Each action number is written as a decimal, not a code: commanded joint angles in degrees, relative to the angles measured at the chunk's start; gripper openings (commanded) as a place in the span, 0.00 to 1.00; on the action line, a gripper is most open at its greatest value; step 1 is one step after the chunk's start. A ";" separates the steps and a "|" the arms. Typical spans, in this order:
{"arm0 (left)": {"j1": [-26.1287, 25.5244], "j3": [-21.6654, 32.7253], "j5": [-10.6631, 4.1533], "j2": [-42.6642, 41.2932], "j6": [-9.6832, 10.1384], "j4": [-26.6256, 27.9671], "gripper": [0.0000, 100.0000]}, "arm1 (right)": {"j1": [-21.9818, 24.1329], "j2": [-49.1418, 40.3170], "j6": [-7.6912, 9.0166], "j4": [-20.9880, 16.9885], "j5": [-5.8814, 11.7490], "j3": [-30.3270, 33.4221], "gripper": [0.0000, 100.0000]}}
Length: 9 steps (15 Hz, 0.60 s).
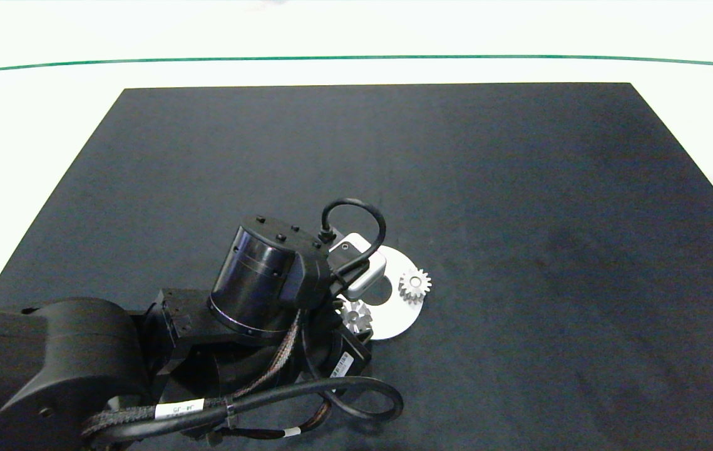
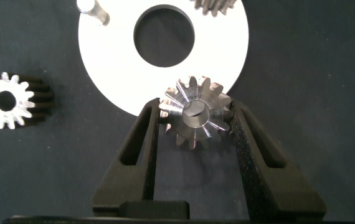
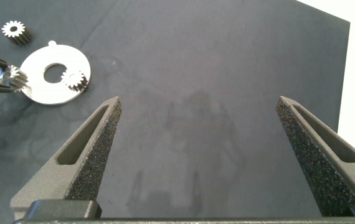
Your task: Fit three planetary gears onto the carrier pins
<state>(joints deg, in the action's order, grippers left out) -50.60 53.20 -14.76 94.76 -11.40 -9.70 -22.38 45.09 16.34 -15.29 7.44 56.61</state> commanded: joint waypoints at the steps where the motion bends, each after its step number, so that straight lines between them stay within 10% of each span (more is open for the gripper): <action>1: 0.15 0.50 -0.09 -0.01 -0.29 -0.05 0.19 | -0.03 -0.09 0.10 -0.09 0.03 -0.01 1.00; 9: 2.00 1.29 -0.09 0.60 -1.43 0.12 0.19 | -0.12 -0.71 0.10 -0.09 -0.14 -0.01 1.00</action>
<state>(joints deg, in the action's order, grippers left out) -48.68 54.57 -14.76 95.32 -12.76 -9.51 -22.43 44.53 16.34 -15.29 7.28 56.61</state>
